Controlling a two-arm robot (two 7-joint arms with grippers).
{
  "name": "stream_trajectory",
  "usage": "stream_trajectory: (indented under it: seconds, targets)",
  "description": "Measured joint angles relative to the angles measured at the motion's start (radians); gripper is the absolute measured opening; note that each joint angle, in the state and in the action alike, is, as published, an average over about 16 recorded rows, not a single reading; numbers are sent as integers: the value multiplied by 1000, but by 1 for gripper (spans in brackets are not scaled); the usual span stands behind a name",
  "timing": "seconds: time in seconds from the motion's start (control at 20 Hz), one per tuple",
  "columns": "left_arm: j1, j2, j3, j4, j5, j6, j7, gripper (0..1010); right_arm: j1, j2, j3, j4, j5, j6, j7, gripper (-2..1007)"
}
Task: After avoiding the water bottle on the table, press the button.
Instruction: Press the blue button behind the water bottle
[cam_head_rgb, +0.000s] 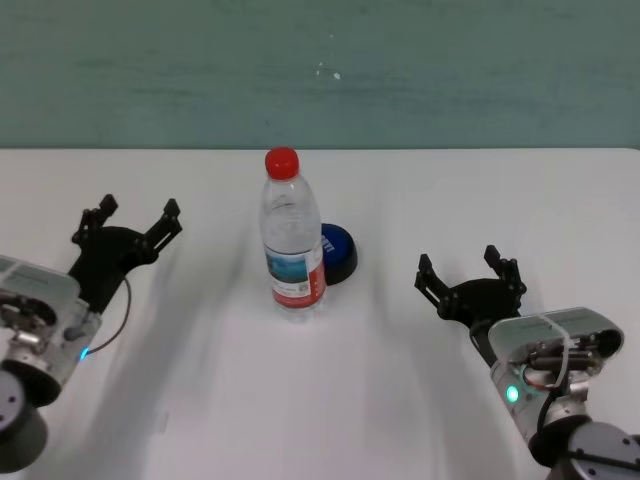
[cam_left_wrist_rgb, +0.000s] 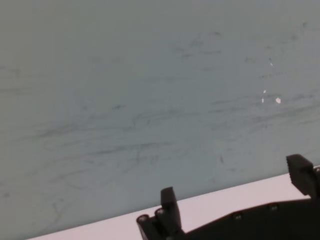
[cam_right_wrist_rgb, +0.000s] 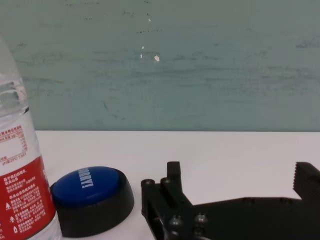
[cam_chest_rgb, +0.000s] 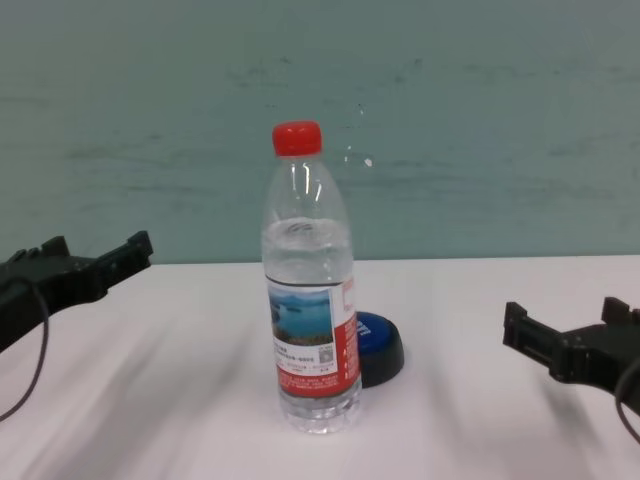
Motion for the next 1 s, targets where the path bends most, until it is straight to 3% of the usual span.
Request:
stream_trajectory:
  seconds: [0.45,1.0]
  targets:
    - [54,21,-19,-63,-36,14,-18,1010,0,0,0,0,0,0,0,1004]
    - [121,44,-20,-130,-65,22,-38,1010,0,0,0,0,0,0,0,1004]
